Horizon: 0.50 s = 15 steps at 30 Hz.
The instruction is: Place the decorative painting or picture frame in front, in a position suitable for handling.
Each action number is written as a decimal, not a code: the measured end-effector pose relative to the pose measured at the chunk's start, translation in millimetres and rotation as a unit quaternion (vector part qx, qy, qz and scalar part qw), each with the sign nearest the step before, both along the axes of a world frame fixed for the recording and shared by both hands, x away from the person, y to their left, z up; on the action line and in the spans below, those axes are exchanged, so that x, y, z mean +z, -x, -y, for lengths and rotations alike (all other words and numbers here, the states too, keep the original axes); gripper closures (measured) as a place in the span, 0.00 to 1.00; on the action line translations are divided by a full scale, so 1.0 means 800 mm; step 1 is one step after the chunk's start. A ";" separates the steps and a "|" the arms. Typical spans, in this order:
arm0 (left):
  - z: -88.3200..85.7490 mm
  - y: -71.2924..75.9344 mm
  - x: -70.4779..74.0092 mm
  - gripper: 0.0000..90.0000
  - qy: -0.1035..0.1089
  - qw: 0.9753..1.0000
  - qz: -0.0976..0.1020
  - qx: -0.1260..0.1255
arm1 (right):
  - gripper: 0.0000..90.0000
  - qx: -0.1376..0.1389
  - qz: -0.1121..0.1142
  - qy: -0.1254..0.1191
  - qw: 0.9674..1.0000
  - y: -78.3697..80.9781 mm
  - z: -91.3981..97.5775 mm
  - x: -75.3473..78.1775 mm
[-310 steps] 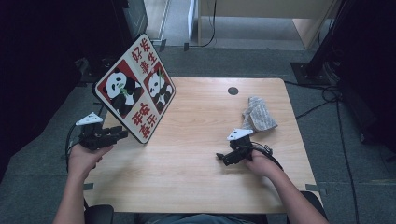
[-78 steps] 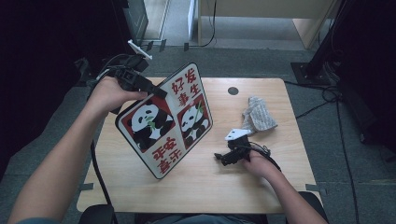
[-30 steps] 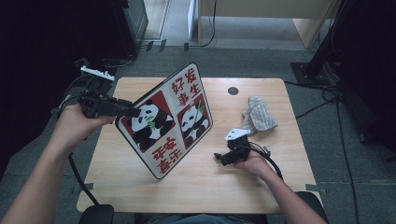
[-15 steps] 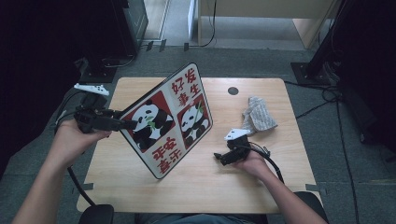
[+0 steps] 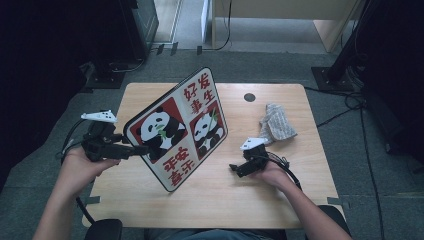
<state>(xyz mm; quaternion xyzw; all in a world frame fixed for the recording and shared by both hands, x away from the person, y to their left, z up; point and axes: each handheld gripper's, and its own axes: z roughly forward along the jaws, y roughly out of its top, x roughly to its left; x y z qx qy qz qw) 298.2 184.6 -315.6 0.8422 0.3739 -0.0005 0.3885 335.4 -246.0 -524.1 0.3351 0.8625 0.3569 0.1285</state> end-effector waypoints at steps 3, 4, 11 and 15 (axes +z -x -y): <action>0.000 0.005 -0.008 0.38 -0.002 1.000 0.002 0.002 | 0.00 -0.004 -0.004 0.005 1.000 -0.001 -0.001 0.001; 0.000 0.007 -0.011 0.38 -0.001 1.000 0.003 0.002 | 0.00 -0.006 -0.004 0.006 1.000 -0.001 -0.001 0.002; 0.001 0.018 -0.027 0.37 0.002 1.000 0.002 -0.007 | 0.07 -0.006 0.004 0.004 1.000 -0.002 -0.001 0.006; 0.000 0.023 -0.037 0.37 0.008 1.000 0.004 -0.008 | 0.09 -0.010 -0.006 -0.005 1.000 -0.004 0.002 0.009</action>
